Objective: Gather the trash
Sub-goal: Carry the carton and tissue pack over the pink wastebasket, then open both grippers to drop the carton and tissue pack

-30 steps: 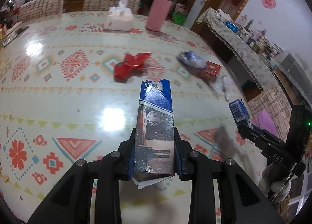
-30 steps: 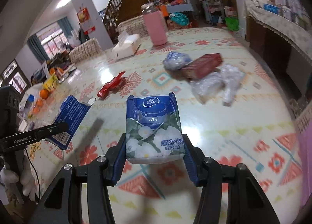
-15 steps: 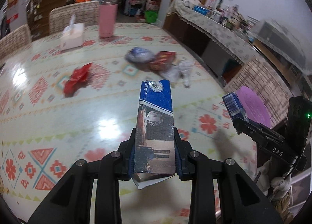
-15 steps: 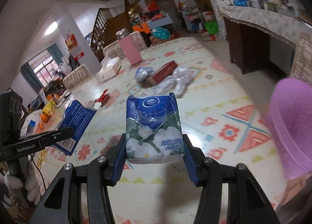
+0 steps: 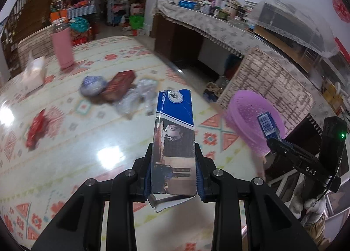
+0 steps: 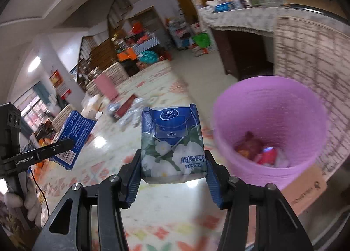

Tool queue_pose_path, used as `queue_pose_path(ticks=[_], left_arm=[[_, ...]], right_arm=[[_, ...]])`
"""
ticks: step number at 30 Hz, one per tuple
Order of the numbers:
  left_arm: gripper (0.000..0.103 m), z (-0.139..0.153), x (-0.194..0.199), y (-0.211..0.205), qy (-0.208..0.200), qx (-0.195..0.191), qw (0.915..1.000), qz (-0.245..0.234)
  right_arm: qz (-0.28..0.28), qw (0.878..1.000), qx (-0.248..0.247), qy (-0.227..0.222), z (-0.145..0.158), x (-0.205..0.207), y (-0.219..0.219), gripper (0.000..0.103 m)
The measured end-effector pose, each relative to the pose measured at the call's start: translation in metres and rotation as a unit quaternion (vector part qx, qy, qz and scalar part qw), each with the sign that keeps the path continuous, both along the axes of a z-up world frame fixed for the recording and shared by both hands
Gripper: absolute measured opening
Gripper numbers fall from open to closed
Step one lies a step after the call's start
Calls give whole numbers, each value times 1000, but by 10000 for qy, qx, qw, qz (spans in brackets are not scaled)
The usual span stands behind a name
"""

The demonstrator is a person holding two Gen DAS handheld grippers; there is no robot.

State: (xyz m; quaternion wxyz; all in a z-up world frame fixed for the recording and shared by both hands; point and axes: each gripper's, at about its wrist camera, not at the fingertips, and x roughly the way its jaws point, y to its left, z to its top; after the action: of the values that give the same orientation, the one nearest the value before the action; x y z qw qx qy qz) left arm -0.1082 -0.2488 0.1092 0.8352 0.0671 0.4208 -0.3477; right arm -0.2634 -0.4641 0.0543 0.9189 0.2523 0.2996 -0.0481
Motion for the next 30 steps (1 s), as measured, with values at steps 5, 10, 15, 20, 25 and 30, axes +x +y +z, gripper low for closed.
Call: queue_pose_path(ticks=[5,10,15,20,25,30], left_arm=[[30,-2,-5,-47,11,97,9993,-369],[30,-5,-9,-103,50,220,9967,-785],[30,-11,-4,-155,255,258,9928,-1143],[30,-20,0,-203,482,255,9873,-1492],[43,-19,4,-232,440,167,9846,-1685],[72,-11,-7,-217,79,128,9872,-1585]], right_arm=[[-393,9992,16,-67,-1,-25,-34,58],[-704,9974,166,-18,-11,-35,-64,58],[-957,9951,232,84,-17,-45,-87,58],[-1148,9930,242,110,-17,-47,-106,58],[-1279,9915,183,127,-18,-36,-126,60],[-1447,9887,359,152,-23,-32,-134,63]])
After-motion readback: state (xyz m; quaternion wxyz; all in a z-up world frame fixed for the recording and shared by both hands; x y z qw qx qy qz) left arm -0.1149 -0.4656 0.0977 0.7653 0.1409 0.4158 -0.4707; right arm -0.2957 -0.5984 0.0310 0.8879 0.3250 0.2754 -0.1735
